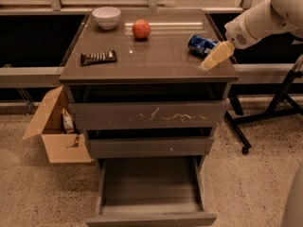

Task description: Place pepsi can into bottom drawer

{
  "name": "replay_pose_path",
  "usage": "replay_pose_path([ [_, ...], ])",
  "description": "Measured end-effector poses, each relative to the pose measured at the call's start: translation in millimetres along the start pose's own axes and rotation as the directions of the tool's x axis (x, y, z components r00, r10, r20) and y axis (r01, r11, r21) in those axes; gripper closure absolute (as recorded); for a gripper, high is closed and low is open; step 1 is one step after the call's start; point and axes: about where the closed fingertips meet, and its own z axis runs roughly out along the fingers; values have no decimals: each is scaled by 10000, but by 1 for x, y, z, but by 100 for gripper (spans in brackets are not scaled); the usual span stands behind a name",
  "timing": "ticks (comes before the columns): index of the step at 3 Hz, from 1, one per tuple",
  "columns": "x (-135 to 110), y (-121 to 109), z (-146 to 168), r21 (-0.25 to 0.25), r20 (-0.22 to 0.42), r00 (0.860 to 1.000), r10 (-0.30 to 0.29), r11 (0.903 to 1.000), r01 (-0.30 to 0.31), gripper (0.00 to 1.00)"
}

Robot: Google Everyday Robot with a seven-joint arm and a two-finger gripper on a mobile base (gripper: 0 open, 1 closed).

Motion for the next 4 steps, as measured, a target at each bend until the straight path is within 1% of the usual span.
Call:
replay_pose_path([
  [1, -2, -8, 14, -4, 175, 9998, 132, 9999, -132, 0],
  [2, 0, -18, 24, 67, 419, 9982, 435, 9990, -439, 0],
  [3, 3, -26, 30, 66, 780, 9932, 869, 9961, -877, 0],
  [4, 7, -32, 40, -41, 855, 9889, 1213, 9926, -1213, 0],
])
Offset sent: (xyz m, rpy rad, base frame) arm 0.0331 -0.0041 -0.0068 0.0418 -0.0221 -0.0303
